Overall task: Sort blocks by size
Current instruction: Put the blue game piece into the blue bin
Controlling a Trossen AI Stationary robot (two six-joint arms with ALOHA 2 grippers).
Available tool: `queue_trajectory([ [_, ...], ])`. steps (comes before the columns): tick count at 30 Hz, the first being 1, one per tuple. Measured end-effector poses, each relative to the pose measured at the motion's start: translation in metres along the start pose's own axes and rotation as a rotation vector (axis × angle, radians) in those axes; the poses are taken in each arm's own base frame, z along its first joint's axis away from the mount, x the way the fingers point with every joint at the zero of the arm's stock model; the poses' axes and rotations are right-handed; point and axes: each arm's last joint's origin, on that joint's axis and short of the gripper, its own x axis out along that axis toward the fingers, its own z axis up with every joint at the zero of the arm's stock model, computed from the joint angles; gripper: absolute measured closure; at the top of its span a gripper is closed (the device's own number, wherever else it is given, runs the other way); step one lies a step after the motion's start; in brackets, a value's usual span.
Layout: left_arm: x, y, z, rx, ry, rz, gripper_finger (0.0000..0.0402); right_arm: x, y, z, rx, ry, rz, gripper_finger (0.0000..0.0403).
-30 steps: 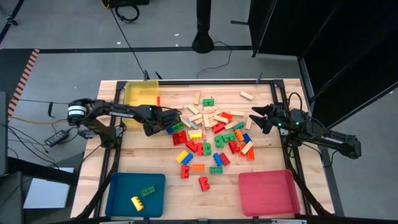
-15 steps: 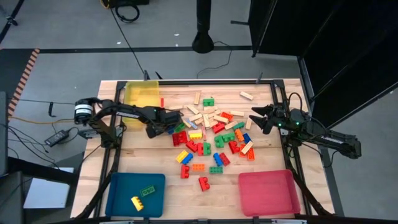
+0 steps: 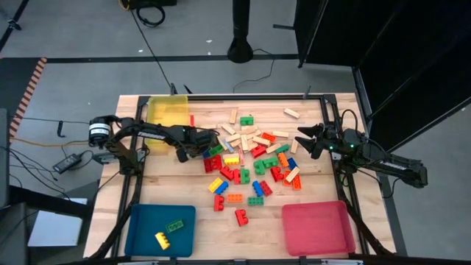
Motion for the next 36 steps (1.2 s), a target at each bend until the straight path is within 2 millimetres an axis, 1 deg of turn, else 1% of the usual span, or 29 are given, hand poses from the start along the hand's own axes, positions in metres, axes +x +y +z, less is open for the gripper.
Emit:
queue_trajectory([
  [4, -0.012, 0.001, 0.0, 0.019, 0.044, -0.02, 0.0289, 0.0, 0.0, 0.0, 0.0, 0.0, 0.0, 0.0029],
  [7, -0.03, -0.003, 0.002, 0.034, 0.054, -0.096, 0.0289, 0.0, 0.0, 0.0, 0.0, 0.0, 0.001, 0.0029],
  [9, -0.041, -0.002, 0.004, 0.042, 0.057, -0.123, 0.0289, 0.0, 0.0, 0.0, 0.004, 0.0, 0.001, 0.0029],
  [12, -0.061, -0.002, 0.006, 0.084, 0.083, -0.209, 0.0289, 0.0, 0.0, 0.0, 0.027, 0.0, 0.001, 0.0029],
  [15, -0.085, -0.002, 0.006, 0.2, 0.141, -0.328, 0.0289, 0.0, 0.0, 0.0, 0.045, -0.002, 0.002, 0.0029],
  [17, -0.103, -0.001, 0.005, 0.294, 0.203, -0.438, 0.0289, 0.0, 0.0, 0.001, 0.053, -0.006, 0.006, 0.0029],
  [21, -0.138, 0.004, -0.001, 0.495, 0.315, -0.648, 0.0289, 0.0, 0.001, 0.001, 0.063, -0.015, 0.009, 0.0029],
  [25, -0.169, 0.014, -0.017, 0.718, 0.415, -0.855, 0.0289, 0.0, 0.001, 0.002, 0.076, -0.019, 0.012, 0.0029],
  [28, -0.184, 0.025, -0.037, 0.885, 0.513, -0.947, 0.0289, 0.0, 0.001, 0.002, 0.084, -0.02, 0.011, 0.0029],
  [31, -0.188, 0.039, -0.059, 0.992, 0.583, -0.94, 0.0289, 0.0, 0.001, 0.002, 0.116, -0.02, 0.01, 0.0029],
  [36, -0.181, 0.065, -0.097, 1.159, 0.649, -0.808, 0.0289, 0.0, 0.001, 0.001, 0.173, -0.016, 0.007, 0.0029],
])
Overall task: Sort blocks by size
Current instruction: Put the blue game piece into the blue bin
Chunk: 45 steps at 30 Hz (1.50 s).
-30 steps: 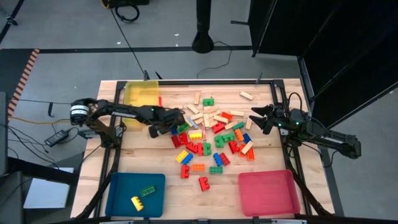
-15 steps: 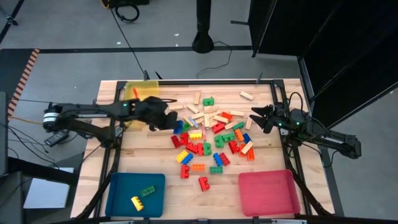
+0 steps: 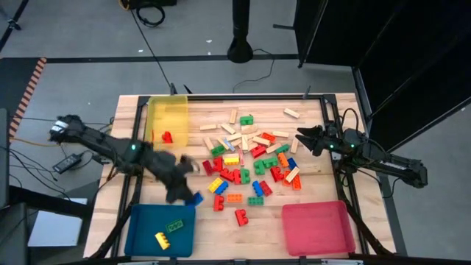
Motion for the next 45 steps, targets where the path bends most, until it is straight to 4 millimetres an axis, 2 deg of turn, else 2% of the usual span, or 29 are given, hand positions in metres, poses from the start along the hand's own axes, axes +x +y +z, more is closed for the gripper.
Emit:
queue_trajectory([
  [6, 0.033, -0.004, -0.034, 0.073, 0.111, 0.111, 0.0289, 0.0, 0.0, 0.0, 0.011, 0.002, -0.002, 0.0029],
  [14, 0.063, 0.019, -0.073, 0.116, 0.272, 0.436, 0.0286, 0.0, 0.0, 0.0, 0.009, 0.0, 0.0, 0.0029],
  [19, 0.079, 0.025, -0.089, 0.156, 0.349, 0.492, 0.0284, 0.0, 0.003, 0.003, 0.006, -0.033, 0.033, 0.0029],
  [24, 0.084, 0.024, -0.095, 0.165, 0.372, 0.476, 0.0268, -0.005, 0.022, 0.025, -0.034, -0.19, 0.16, 0.0029],
  [29, 0.085, 0.021, -0.097, 0.163, 0.391, 0.443, 0.0229, -0.009, 0.061, 0.07, -0.286, -0.187, 0.112, 0.0029],
  [33, 0.085, 0.021, -0.099, 0.164, 0.407, 0.439, 0.0203, 0.005, 0.096, 0.108, -0.478, -0.009, -0.027, 0.0029],
  [37, 0.085, 0.021, -0.099, 0.164, 0.404, 0.441, 0.0193, 0.032, 0.112, 0.123, -0.501, 0.409, -0.255, 0.0029],
  [41, 0.085, 0.021, -0.098, 0.169, 0.386, 0.449, 0.0193, 0.061, 0.106, 0.108, -0.468, 0.859, -0.514, 0.003],
  [45, 0.085, 0.021, -0.098, 0.172, 0.383, 0.451, 0.0193, 0.093, 0.098, 0.077, -0.446, 1.079, -0.626, 0.003],
])
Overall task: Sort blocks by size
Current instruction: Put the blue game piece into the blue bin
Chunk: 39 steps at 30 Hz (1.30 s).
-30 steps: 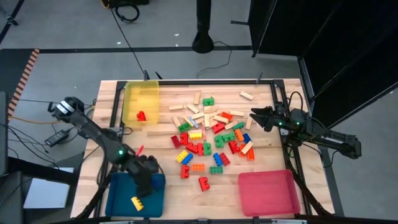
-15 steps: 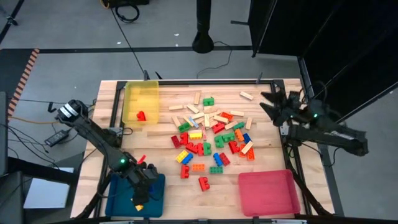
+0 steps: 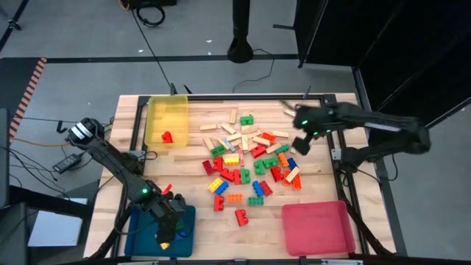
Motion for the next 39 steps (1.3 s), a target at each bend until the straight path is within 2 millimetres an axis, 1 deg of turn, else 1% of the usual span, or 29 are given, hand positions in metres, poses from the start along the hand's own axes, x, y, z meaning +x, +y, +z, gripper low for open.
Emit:
queue_trajectory([
  [3, 0.0, -0.001, -0.001, 0.004, 0.003, 0.001, 0.0193, 0.022, 0.02, 0.009, 0.013, 0.065, 0.005, 0.003],
  [5, 0.0, -0.001, -0.002, 0.005, 0.004, 0.001, 0.0193, 0.033, 0.033, 0.011, 0.035, 0.085, -0.004, 0.003],
  [11, 0.0, -0.001, -0.002, -0.011, -0.019, 0.014, 0.0193, 0.053, 0.066, 0.002, 0.068, 0.118, -0.085, 0.003],
  [17, 0.0, -0.001, -0.002, -0.011, -0.019, 0.014, 0.0193, 0.075, 0.087, -0.005, 0.075, 0.159, -0.171, 0.003],
  [22, 0.0, -0.001, -0.002, -0.011, -0.012, 0.009, 0.0193, 0.092, 0.094, -0.005, 0.051, 0.178, -0.224, 0.0032],
  [26, 0.0, -0.001, -0.002, -0.01, -0.011, 0.009, 0.0193, 0.105, 0.095, -0.007, 0.043, 0.188, -0.243, 0.0041],
  [29, 0.0, -0.001, -0.003, -0.01, -0.011, 0.008, 0.0193, 0.12, 0.09, -0.014, 0.066, 0.181, -0.202, 0.0051],
  [33, 0.0, -0.001, -0.003, -0.01, -0.01, 0.008, 0.0193, 0.138, 0.079, -0.021, 0.102, 0.177, -0.167, 0.0063],
  [36, 0.0, -0.001, -0.003, -0.01, -0.01, 0.007, 0.0193, 0.147, 0.072, -0.022, 0.102, 0.18, -0.134, 0.0069],
  [39, 0.0, -0.001, -0.003, -0.01, -0.01, 0.007, 0.0193, 0.152, 0.069, -0.021, 0.084, 0.166, -0.101, 0.0077],
])
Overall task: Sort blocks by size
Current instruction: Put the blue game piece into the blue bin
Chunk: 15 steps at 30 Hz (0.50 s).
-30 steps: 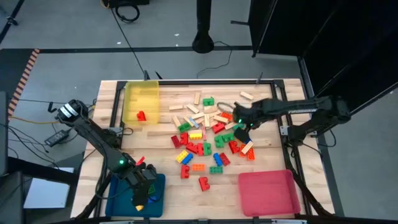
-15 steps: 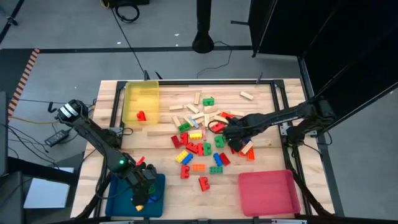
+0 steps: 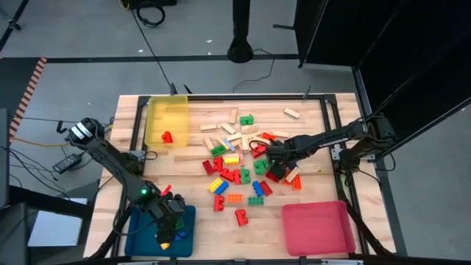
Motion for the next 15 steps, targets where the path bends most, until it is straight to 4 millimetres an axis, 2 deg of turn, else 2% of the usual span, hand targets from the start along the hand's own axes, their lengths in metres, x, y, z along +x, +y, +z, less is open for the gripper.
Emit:
queue_trajectory([
  [3, 0.0, 0.0, 0.0, 0.0, 0.0, 0.0, 0.0193, 0.003, -0.003, 0.001, -0.007, -0.001, 0.002, 0.0096],
  [6, 0.0, 0.0, 0.0, 0.0, 0.0, 0.0, 0.0193, 0.005, -0.004, 0.002, -0.004, 0.009, -0.007, 0.0138],
  [13, 0.0, 0.0, 0.001, -0.001, -0.011, 0.006, 0.0193, 0.011, -0.001, 0.002, -0.031, 0.046, -0.004, 0.0301],
  [15, 0.0, 0.0, 0.001, -0.008, -0.013, 0.004, 0.0193, 0.009, 0.002, 0.002, -0.039, 0.04, 0.001, 0.03],
])
